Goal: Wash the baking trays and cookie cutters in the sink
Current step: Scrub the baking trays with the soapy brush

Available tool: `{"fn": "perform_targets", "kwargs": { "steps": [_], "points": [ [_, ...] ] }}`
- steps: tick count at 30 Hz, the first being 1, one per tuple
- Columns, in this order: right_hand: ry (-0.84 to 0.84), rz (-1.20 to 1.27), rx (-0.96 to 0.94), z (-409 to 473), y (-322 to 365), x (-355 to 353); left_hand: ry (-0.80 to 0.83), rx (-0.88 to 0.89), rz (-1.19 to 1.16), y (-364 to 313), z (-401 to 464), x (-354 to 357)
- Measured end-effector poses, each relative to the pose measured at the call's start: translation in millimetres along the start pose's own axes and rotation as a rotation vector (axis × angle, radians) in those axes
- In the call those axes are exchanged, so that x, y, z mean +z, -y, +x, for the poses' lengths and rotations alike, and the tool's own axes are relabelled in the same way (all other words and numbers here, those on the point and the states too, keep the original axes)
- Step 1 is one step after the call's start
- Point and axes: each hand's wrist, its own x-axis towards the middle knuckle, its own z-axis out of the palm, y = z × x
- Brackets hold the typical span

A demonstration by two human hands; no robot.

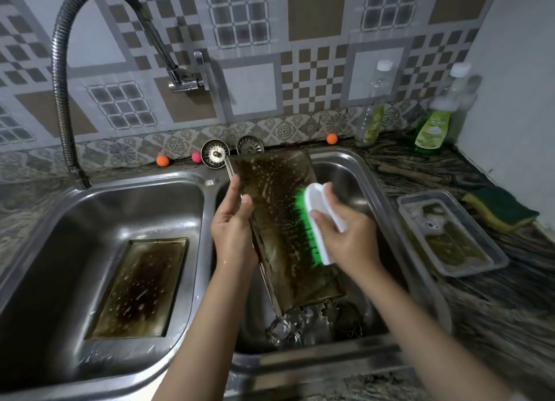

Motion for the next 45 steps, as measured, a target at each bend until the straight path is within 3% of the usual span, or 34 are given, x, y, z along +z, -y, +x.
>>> {"fn": "perform_targets", "kwargs": {
  "steps": [4,9,15,21,26,32,37,42,45],
  "points": [
    [0.131,0.128,-0.224,-60,37,15,-0.035,0.091,0.061,-9,10,-6],
    [0.043,0.027,0.083,-24,-24,-11,-0.034,0.074,-0.002,-31,17,-24],
    [-0.092,-0.156,0.208,44,-7,-6,0.214,0.116,0.140,-17,-11,-7],
    [-0.290,0.100,0.152,37,-6,-13,0.132,0.291,0.298,-23,-3,-13],
    [-0.064,0.171,0.006,18,6,1,0.137,0.255,0.305,-6,-8,-8],
    [-0.190,0.135,0.094,46,11,0,0.233,0.129,0.300,8,-30,-2],
    [0.084,0.189,-0.069,0,32,18,0.125,0.066,0.202,2,-15,-8],
    [-0.071,0.025,0.135,42,0,-2,0.193,0.079,0.211,-6,-13,-17],
    [-0.029,0.053,0.022,19,24,15,0.173,0.077,0.221,0,-11,-16]
  ]
}}
